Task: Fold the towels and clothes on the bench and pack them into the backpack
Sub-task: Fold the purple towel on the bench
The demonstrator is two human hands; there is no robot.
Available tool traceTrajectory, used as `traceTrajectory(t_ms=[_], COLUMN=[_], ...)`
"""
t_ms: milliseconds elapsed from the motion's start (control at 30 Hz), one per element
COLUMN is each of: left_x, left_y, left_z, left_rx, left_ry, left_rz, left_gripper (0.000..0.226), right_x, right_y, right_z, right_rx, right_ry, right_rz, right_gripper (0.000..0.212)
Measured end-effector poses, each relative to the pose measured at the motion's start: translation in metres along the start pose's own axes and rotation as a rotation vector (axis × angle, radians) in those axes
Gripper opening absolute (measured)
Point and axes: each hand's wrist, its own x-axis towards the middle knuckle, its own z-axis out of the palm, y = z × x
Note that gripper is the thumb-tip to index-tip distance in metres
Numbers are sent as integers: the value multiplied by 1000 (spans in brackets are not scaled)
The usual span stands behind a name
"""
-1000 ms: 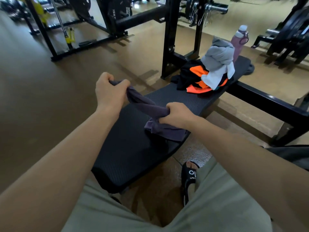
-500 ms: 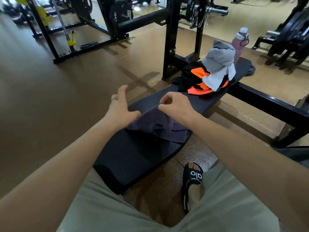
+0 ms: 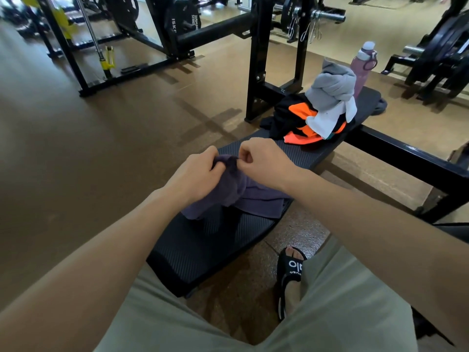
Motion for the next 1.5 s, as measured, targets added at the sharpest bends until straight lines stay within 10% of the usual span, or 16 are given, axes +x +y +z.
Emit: traceTrajectory(t_ms=[167, 333, 567, 867, 1100, 1300, 1400, 1500], left_x=[5, 4, -1, -4, -4, -8, -4, 1], left_y=[-5, -1, 13, -8, -41, -12, 12, 18], left_z=[-8, -12, -23, -58, -71, -27, -10, -14], left_rx=[-22, 57, 90, 135, 706, 71, -74, -14], left_ry=[3, -7, -30, 87, -60, -109, -13, 83], left_rz=[-30, 149, 137, 4, -117, 19, 113, 131], left_gripper=[30, 23, 27, 26, 11, 54, 15, 27], right_x=[6, 8, 0, 2, 19, 24, 20, 17], right_y=[7, 3, -9, 19, 20, -32, -47, -45], right_z=[-5, 11, 17, 2, -31, -31, -28, -34], right_rx=[229, 356, 330, -32, 88, 27, 2, -62], right_ry=[-56, -243, -286, -92, 153, 43, 58, 79], right_rz=[87, 117, 88, 23, 173, 18, -38, -51], right_gripper=[6, 45, 30, 20, 12, 19, 19, 18])
